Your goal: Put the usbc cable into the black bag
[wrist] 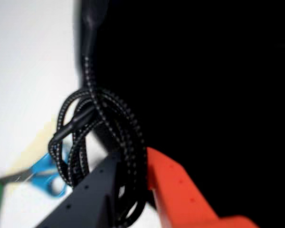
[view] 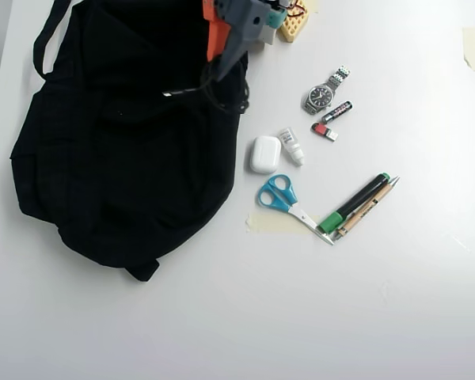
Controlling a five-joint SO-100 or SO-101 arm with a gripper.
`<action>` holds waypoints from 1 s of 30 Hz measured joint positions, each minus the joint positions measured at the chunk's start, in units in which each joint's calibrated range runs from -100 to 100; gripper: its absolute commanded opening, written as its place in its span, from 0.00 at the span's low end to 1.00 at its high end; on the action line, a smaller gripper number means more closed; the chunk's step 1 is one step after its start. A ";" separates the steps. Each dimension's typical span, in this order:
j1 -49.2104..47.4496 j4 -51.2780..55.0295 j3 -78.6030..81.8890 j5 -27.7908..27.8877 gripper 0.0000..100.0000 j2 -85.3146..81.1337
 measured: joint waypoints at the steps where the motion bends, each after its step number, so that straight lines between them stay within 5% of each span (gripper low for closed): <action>1: 2.50 0.00 0.09 0.29 0.02 0.00; 8: 22.97 2.56 0.09 0.34 0.03 0.00; 11: 25.83 5.88 0.09 0.34 0.31 -0.17; 12: 26.13 6.05 0.09 0.39 0.32 -0.17; 13: 26.20 6.73 0.09 0.39 0.15 -0.17; 15: 26.20 7.50 0.09 0.39 0.03 -0.17; 17: 24.73 8.35 -0.34 0.44 0.02 -0.33; 19: 16.00 8.69 -4.61 0.39 0.02 -2.17; 23: -24.07 6.73 3.24 0.54 0.02 -16.18; 30: -27.89 5.37 20.48 0.49 0.02 -35.45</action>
